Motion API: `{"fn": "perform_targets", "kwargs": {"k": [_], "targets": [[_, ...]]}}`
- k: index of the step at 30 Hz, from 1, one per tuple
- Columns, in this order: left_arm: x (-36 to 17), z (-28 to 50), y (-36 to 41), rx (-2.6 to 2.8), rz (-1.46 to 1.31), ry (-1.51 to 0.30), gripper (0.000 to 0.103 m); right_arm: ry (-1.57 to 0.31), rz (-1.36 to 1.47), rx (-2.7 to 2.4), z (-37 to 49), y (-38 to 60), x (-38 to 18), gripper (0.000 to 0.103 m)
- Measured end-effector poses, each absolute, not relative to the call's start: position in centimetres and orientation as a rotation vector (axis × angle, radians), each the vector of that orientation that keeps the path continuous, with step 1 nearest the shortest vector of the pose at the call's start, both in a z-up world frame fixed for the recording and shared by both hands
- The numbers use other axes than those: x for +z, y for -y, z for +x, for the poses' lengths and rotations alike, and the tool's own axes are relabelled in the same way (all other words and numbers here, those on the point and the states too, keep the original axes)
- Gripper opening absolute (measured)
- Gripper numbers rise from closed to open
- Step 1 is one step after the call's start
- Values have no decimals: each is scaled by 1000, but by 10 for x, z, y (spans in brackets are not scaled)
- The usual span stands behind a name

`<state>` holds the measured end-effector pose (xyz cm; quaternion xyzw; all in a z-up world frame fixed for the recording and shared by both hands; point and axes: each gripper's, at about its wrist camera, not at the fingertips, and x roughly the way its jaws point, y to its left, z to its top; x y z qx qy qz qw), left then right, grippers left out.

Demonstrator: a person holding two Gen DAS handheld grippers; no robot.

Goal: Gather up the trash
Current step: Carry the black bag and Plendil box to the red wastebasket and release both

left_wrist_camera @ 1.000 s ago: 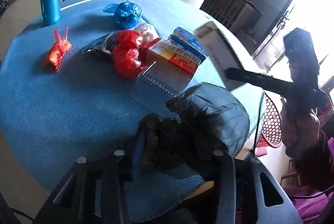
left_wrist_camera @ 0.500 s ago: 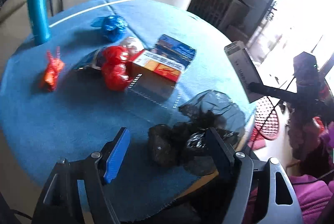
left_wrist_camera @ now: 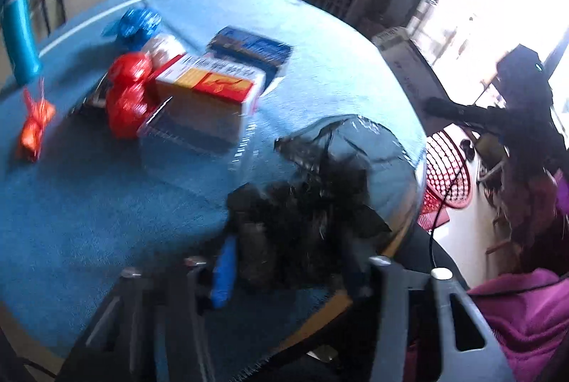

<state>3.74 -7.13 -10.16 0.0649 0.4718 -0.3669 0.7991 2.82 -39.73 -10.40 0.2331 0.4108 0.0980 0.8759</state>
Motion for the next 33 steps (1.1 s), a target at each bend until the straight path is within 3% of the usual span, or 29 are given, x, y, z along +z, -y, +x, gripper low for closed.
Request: {"fn": "perform_targets", "kwargs": {"k": [4, 8, 22, 25, 29, 33], "targets": [[-96, 23, 83, -799, 221, -963, 22, -840, 500, 182, 20, 407, -102, 15], [-89, 19, 105, -823, 248, -925, 17, -811, 511, 146, 7, 420, -97, 15], [-41, 19, 231, -1059, 311, -819, 16, -747, 572, -96, -71, 513, -94, 16], [-49, 20, 276, -1103, 352, -827, 20, -760, 606, -141, -88, 530, -103, 18], [-68, 31, 317, -1114, 362, -886, 47, -796, 683, -182, -102, 548, -115, 19], [-70, 32, 307, -1076, 359, -890, 49, -831, 703, -236, -107, 559, -122, 20]]}}
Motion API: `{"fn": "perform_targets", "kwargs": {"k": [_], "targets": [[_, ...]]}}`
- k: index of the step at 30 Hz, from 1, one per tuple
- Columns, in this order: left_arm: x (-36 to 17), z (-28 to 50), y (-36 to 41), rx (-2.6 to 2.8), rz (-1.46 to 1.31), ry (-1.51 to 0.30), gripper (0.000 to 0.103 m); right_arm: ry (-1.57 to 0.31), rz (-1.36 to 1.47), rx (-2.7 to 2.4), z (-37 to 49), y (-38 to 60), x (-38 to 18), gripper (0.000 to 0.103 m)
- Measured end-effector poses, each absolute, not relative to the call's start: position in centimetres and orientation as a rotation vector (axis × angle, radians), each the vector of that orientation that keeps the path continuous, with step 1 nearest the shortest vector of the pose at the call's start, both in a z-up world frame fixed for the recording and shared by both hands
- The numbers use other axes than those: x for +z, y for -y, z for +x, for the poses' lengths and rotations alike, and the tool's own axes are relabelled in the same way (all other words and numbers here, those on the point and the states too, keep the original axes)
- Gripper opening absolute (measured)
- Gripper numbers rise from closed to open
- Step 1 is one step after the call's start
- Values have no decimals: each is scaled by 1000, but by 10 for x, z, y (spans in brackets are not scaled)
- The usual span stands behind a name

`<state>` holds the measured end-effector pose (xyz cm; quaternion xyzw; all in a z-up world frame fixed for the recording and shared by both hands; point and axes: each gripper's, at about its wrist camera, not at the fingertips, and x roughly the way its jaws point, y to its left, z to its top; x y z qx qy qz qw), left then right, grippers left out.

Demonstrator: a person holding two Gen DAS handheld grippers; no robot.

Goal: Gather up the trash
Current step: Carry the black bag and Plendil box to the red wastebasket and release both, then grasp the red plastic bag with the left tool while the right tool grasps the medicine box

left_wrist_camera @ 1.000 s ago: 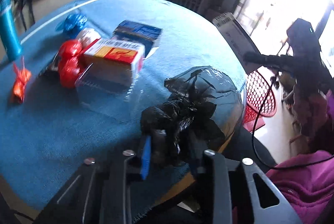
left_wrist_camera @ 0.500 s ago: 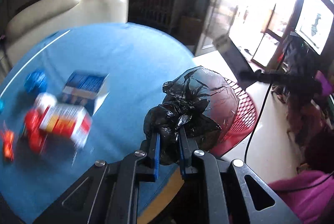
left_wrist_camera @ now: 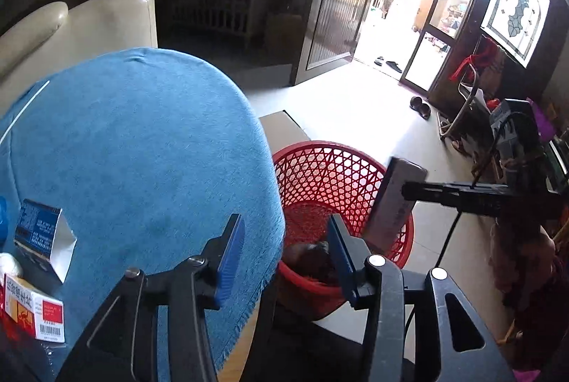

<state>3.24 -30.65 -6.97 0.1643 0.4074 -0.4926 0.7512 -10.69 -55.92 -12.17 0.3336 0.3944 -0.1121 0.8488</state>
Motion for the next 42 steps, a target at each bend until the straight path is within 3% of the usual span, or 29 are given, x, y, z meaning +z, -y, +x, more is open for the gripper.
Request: {"fn": "perform_targets", "kwargs": {"k": [4, 10, 18, 21, 34, 36, 37, 38, 39, 42], "targets": [[-64, 35, 270, -998, 375, -856, 58, -830, 710, -227, -97, 563, -123, 21], [-55, 66, 176, -790, 288, -847, 61, -850, 658, -160, -53, 530, -115, 21], [-62, 116, 46, -442, 144, -891, 65, -899, 536, 136, 35, 433, -96, 21], [-69, 132, 14, -373, 46, -922, 65, -918, 518, 300, 68, 386, -92, 28], [-93, 146, -33, -323, -9, -981, 68, -1001, 234, 477, 174, 250, -96, 28], [-94, 147, -42, -317, -21, -979, 68, -1009, 189, 460, 184, 241, -96, 33], [-94, 147, -45, -315, -25, -977, 68, -1011, 171, 457, 188, 238, -97, 42], [-94, 148, -49, -313, -28, -975, 68, -1010, 148, 456, 192, 233, -98, 65], [-95, 148, -52, -310, -30, -971, 68, -1008, 148, 460, 193, 234, -96, 70], [-94, 149, -60, -313, -43, -963, 69, -975, 215, 473, 200, 238, -90, 71]]}}
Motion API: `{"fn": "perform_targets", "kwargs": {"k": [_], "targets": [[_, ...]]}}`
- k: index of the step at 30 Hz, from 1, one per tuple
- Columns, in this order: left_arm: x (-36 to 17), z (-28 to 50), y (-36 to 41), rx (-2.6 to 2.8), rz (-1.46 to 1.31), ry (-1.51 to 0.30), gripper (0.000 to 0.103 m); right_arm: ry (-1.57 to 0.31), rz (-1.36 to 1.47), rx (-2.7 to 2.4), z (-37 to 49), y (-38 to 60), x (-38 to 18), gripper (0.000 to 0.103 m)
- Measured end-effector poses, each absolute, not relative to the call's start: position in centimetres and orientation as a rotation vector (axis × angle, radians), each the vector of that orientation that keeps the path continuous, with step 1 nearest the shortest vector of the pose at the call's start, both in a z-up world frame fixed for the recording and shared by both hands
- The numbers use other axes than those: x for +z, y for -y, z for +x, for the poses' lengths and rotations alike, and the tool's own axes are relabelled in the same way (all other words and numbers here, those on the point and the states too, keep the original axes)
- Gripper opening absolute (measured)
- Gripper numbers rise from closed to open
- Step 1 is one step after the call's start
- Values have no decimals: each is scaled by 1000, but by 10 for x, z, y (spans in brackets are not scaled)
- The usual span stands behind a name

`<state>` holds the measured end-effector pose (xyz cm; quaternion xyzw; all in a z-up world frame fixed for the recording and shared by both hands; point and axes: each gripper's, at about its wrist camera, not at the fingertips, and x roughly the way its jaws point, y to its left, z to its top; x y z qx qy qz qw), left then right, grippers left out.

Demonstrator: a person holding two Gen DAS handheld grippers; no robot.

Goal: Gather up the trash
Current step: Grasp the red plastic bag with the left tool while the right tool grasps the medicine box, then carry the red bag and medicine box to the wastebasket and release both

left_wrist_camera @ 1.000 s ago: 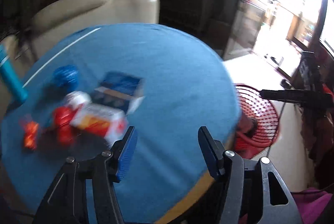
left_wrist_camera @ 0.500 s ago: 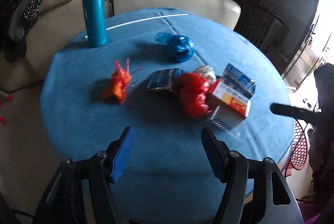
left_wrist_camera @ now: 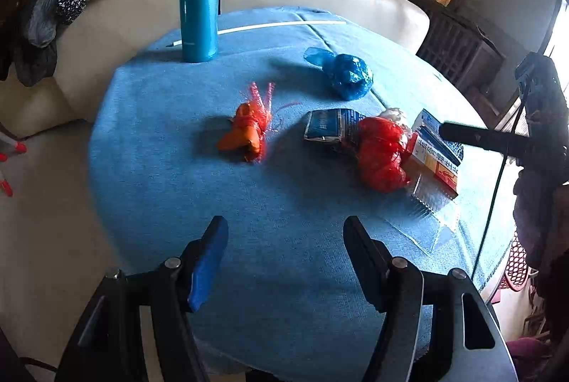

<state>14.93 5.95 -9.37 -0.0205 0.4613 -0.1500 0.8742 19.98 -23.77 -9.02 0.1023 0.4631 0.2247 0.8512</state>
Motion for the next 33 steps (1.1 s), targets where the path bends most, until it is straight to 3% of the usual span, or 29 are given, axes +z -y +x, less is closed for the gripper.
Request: {"fn": "perform_targets", "kwargs": {"k": [9, 11, 31, 33], "targets": [[-88, 161, -53, -365, -60, -951, 71, -1112, 39, 453, 211, 206, -108, 69], [-87, 164, -50, -384, -61, -958, 71, -1144, 4, 423, 214, 201, -117, 58], [-114, 255, 64, -557, -40, -1161, 70, -969, 368, 362, 117, 309, -76, 56], [-121, 257, 73, -536, 8, -1184, 61, -952, 400, 351, 105, 321, -76, 56]]}}
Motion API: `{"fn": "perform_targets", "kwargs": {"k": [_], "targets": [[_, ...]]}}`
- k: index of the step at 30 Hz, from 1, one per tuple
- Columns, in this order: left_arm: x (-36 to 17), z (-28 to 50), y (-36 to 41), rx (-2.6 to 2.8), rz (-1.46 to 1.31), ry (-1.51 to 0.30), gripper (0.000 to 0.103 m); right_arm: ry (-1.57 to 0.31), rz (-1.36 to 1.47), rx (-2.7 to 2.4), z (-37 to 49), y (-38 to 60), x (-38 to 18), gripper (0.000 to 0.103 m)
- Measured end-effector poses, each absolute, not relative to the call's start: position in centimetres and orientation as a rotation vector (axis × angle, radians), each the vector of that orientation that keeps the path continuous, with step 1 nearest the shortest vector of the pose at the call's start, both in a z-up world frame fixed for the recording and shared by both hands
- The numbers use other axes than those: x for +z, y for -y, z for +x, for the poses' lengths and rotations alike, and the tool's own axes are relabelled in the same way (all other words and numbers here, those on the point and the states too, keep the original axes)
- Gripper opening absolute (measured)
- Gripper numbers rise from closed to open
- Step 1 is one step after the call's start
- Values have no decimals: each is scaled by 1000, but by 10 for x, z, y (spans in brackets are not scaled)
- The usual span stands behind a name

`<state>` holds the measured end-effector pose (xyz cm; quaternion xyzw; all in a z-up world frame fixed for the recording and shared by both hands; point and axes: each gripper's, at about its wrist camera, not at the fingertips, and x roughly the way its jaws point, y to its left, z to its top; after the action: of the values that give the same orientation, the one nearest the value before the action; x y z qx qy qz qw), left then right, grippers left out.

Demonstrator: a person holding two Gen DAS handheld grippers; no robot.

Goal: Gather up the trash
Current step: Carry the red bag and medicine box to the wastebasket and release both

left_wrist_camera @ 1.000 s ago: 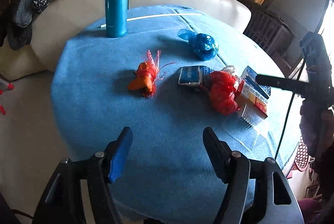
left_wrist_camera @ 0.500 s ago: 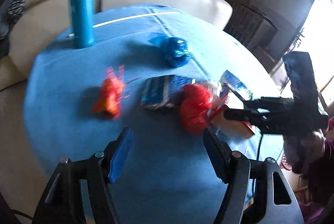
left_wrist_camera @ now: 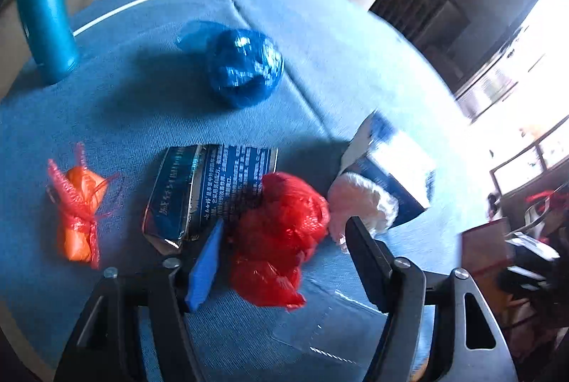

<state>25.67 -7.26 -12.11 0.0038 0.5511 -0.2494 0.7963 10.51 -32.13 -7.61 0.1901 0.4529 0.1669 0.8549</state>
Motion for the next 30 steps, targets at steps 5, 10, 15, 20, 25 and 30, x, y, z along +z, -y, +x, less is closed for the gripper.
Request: {"fn": "perform_targets", "kwargs": {"k": [5, 10, 15, 20, 25, 30], "targets": [[-120, 253, 77, -496, 26, -1157, 45, -914, 482, 323, 88, 341, -80, 56], [-87, 229, 84, -490, 64, -1045, 44, -837, 508, 298, 75, 359, -71, 56], [-45, 195, 115, -565, 110, -927, 44, -748, 529, 259, 55, 382, -58, 56], [-21, 165, 152, -665, 149, -866, 44, -696, 565, 191, 28, 414, -52, 56], [-17, 137, 205, -687, 216, -853, 44, -661, 587, 127, -2, 442, -49, 56], [-19, 110, 251, -678, 334, -824, 44, -630, 613, 51, -37, 474, -49, 56]]}}
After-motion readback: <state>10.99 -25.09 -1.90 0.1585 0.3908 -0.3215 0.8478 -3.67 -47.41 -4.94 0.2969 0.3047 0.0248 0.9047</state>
